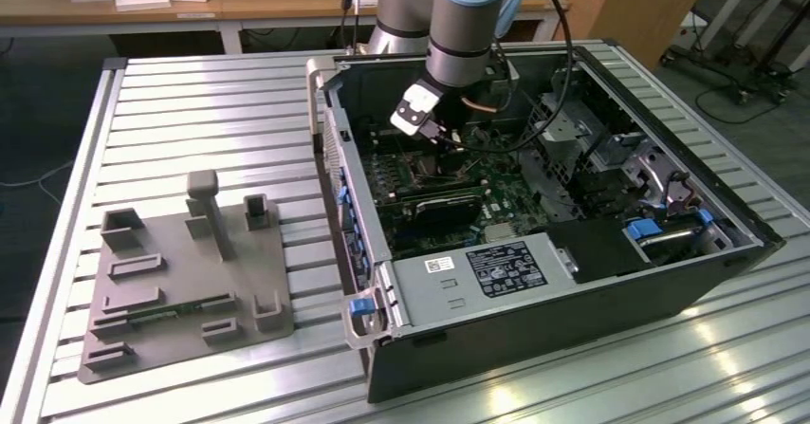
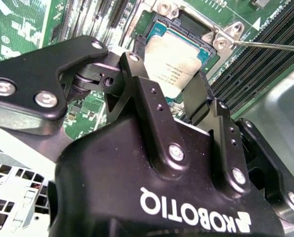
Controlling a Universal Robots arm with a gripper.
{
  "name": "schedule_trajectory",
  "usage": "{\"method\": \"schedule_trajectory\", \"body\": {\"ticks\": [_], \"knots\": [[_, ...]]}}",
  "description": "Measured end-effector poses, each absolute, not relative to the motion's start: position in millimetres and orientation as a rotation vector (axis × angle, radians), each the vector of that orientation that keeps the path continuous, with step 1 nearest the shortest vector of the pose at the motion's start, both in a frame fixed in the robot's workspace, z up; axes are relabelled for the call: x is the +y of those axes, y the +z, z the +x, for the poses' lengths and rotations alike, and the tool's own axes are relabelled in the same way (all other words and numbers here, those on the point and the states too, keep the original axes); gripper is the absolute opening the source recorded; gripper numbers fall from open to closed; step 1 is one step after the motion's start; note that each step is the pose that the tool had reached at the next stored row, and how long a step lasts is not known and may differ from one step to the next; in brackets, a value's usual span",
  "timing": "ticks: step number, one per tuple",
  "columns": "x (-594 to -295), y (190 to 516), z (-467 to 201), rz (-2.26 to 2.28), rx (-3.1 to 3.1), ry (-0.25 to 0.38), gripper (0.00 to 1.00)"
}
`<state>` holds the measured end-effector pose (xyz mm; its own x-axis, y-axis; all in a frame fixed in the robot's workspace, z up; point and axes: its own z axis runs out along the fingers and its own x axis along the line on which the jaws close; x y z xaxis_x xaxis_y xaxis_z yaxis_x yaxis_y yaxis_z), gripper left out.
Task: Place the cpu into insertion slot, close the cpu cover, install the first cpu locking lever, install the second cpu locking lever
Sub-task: 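Place the cpu into insertion slot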
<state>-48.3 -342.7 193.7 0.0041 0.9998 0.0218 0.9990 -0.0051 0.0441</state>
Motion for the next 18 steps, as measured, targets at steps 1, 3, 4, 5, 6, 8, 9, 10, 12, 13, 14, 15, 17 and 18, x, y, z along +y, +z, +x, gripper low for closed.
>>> {"method": "schedule_trajectory", "body": {"ticks": [1, 3, 4, 5, 6, 8, 9, 10, 12, 13, 14, 15, 17, 18], "knots": [[-342.7, 193.2, -48.3, 2.215, 2.205, 0.072, 0.54], [-342.8, 192.4, -48.4, 2.215, 2.204, 0.071, 0.54], [-342.9, 192.0, -48.5, 2.216, 2.204, 0.070, 0.54], [-342.9, 191.7, -48.5, 2.216, 2.204, 0.070, 0.54], [-342.8, 191.6, -48.4, 2.216, 2.204, 0.071, 0.54], [-342.7, 191.4, -48.4, 2.216, 2.204, 0.072, 0.54], [-342.7, 191.4, -48.4, 2.216, 2.204, 0.072, 0.54], [-342.7, 191.4, -48.4, 2.216, 2.204, 0.072, 0.54], [-342.7, 191.4, -48.3, 2.216, 2.204, 0.072, 0.54], [-342.7, 191.4, -48.3, 2.216, 2.204, 0.072, 0.54], [-342.7, 191.4, -48.3, 2.216, 2.204, 0.072, 0.54], [-342.7, 191.4, -48.3, 2.216, 2.204, 0.072, 0.54], [-342.7, 191.4, -48.3, 2.216, 2.204, 0.072, 0.54], [-342.7, 191.4, -48.3, 2.216, 2.204, 0.072, 0.54]]}}
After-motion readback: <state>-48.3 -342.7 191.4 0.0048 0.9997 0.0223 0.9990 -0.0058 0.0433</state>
